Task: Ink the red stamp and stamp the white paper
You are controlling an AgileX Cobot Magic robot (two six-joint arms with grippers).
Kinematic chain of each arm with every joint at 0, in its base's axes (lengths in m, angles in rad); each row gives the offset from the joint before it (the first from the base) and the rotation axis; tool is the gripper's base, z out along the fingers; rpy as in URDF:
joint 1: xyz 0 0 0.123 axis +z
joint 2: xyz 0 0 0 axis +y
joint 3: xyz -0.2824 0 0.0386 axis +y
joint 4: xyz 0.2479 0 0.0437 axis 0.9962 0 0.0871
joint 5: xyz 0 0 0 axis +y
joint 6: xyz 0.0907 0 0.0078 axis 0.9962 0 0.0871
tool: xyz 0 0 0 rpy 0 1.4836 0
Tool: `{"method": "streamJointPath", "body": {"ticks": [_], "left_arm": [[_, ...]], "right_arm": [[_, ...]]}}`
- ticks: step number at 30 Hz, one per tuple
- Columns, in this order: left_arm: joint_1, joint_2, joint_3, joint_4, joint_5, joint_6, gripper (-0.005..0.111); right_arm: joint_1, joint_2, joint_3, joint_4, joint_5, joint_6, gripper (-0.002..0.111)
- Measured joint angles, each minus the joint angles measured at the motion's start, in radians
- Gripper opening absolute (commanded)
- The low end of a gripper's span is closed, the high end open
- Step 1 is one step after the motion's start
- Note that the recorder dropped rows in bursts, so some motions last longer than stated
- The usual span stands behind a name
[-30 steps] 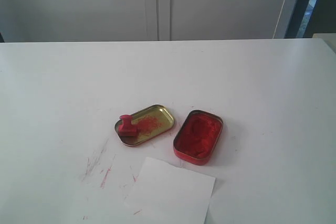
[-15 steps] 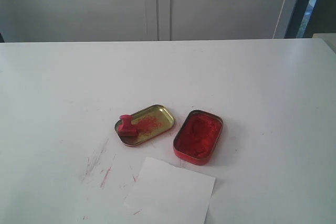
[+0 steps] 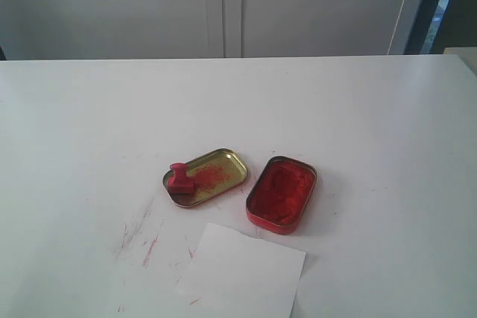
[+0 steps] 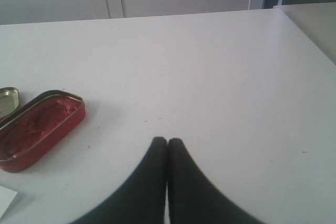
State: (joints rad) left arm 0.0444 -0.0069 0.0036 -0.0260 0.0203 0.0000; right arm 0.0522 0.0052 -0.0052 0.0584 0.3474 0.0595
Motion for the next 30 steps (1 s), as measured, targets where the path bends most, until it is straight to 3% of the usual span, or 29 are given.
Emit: {"method": "streamJointPath", "body": {"ticks": [18, 30], "left_arm": [[0.0, 0.0, -0.006, 0.0, -0.11, -0.008, 0.0], [0.0, 0.023, -0.227, 0.0, 0.041, -0.017, 0.0]], "right_arm": [[0.0, 0.0, 0.0, 0.0, 0.0, 0.0, 0.0], [0.0, 0.0, 0.0, 0.0, 0.0, 0.0, 0.0]]}}
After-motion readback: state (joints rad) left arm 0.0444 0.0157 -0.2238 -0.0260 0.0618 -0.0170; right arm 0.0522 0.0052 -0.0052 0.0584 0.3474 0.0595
